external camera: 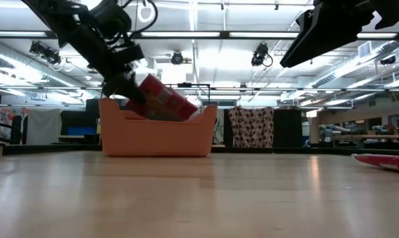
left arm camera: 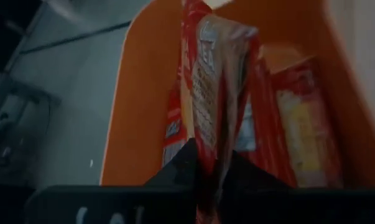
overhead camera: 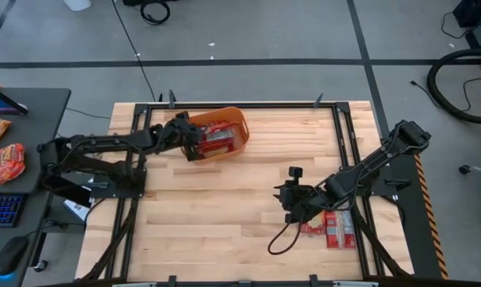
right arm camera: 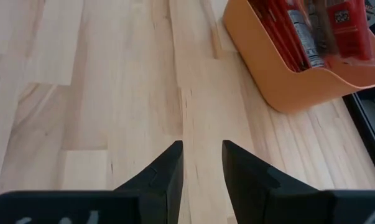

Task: Sort popcorn bags into baskets
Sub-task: Put the popcorn bag into the orange bin

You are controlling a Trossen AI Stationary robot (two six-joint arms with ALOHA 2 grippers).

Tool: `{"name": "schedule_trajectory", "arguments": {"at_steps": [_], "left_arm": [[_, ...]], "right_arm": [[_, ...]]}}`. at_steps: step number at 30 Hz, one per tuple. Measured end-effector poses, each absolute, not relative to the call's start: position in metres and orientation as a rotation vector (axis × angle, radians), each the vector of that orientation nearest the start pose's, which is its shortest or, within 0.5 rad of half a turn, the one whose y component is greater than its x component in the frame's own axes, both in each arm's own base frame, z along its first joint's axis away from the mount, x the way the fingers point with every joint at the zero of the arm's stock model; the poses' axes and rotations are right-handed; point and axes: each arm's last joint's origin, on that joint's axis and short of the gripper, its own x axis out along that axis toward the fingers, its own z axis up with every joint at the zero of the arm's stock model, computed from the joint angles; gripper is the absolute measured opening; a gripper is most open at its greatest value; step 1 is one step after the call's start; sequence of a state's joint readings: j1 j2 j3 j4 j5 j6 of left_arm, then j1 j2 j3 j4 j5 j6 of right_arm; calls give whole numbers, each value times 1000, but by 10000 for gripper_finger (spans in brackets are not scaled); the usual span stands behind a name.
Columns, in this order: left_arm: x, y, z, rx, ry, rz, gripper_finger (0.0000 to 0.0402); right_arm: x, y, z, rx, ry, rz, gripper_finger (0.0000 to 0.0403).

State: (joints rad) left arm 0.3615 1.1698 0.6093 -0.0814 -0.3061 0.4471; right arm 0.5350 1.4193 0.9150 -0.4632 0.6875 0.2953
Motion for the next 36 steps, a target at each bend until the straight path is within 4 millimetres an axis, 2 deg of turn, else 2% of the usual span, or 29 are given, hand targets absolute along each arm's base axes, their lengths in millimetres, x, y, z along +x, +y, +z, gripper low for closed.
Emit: {"name": "schedule_trajectory", "arguments": {"at_steps": [5,10,14,19,25,27,30,36], "left_arm": [[210,95,207,362,826,504,80],[208,92,203,371,877,485,126],[206,89,207,412,912,554,155],[203,85,228,488,973,681,168],[198,80,256,526,1033,822,169],[195,78,262,483,1042,844,169],[199,72,275,341,961,827,169],[220,48,302,4,702,463,169]], "right_arm": [[246,125,224,-255,759,-247,116],[246,125,224,-247,764,-237,116],[246,125,224,-246,762,-236,116],[245,126,224,-239,774,-219,116],[242,127,210,-154,873,-66,116],[238,126,206,-89,938,-35,116],[226,125,200,11,1103,-28,116],[201,120,193,126,1367,-184,115]]}}
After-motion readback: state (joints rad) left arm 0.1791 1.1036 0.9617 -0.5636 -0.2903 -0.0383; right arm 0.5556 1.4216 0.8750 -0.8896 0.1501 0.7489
